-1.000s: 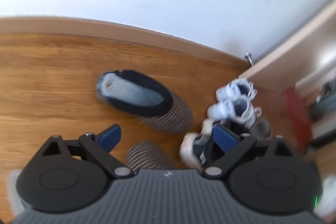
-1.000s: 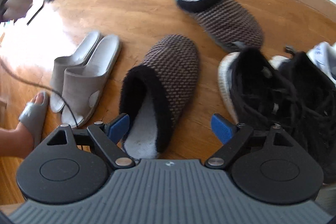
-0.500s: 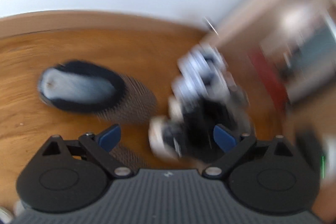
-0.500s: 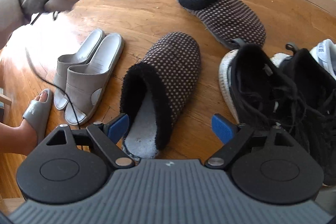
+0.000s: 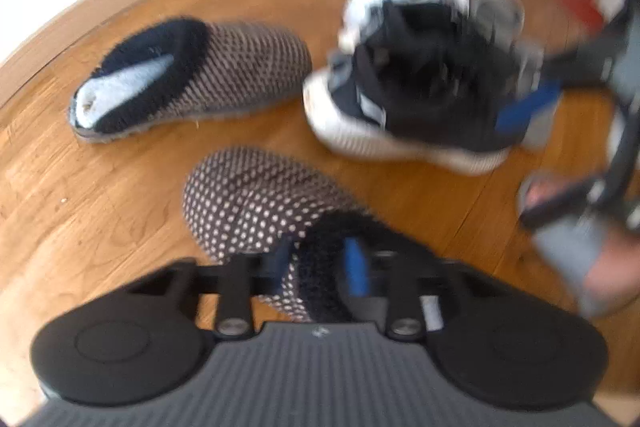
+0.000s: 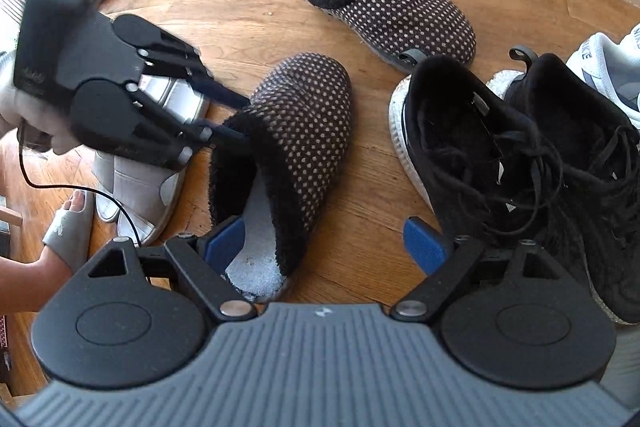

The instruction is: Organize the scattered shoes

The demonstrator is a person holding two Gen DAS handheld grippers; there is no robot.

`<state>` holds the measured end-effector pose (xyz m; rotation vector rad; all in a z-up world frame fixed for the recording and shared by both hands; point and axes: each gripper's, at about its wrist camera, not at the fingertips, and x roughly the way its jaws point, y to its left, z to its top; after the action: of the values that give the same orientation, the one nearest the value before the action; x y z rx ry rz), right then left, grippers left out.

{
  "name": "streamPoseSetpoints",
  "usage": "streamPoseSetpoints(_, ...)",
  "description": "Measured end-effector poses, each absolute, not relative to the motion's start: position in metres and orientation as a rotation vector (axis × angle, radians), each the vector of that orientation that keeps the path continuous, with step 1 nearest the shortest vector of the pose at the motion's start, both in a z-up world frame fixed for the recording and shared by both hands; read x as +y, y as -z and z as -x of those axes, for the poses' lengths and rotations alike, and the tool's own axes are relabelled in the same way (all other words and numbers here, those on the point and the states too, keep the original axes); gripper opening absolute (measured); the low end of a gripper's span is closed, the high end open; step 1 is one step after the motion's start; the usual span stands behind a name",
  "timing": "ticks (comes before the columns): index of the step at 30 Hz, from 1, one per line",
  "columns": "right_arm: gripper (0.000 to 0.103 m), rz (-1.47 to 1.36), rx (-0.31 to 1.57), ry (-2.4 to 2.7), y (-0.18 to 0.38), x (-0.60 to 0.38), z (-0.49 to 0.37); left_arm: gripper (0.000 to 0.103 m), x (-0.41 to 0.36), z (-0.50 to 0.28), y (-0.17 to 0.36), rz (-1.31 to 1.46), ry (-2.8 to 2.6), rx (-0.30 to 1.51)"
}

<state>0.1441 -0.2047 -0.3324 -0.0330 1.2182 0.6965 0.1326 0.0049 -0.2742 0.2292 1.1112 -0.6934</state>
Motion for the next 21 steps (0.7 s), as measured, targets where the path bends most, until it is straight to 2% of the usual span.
streamPoseSetpoints(3,0.087,0.032,1.219,-0.690,0.333,-0.207,-0.143,0.000,0.018,-0.138,0.242,-0.155,0.663,1.008)
streamPoseSetpoints(6,0.088,0.041,1.210,-0.679,0.333,-0.206,-0.144,0.001,0.029,-0.144,0.215,-0.092,0.677,0.993)
streamPoseSetpoints(8,0.088,0.062,1.186,-0.682,0.333,-0.200,-0.144,0.013,0.036,-0.141,0.201,-0.086,0.654,0.980)
streamPoseSetpoints(10,0.088,0.084,1.159,-0.688,0.335,-0.184,-0.146,0.038,0.046,-0.134,0.185,-0.068,0.623,0.968)
streamPoseSetpoints(11,0.087,0.092,1.152,-0.688,0.336,-0.176,-0.147,0.045,0.049,-0.130,0.182,-0.062,0.618,0.964)
streamPoseSetpoints(13,0.087,0.123,1.150,-0.671,0.340,-0.155,-0.151,0.080,0.059,-0.120,0.176,-0.039,0.612,0.957)
streamPoseSetpoints(15,0.087,0.130,1.152,-0.662,0.337,-0.145,-0.155,0.097,0.058,-0.108,0.181,-0.061,0.632,0.974)
streamPoseSetpoints(20,0.087,0.060,1.116,-0.674,0.315,-0.162,-0.161,0.095,0.015,-0.118,0.250,-0.180,0.620,1.097)
streamPoseSetpoints(21,0.087,0.042,1.120,-0.651,0.315,-0.170,-0.163,0.091,0.006,-0.125,0.271,-0.201,0.585,1.133)
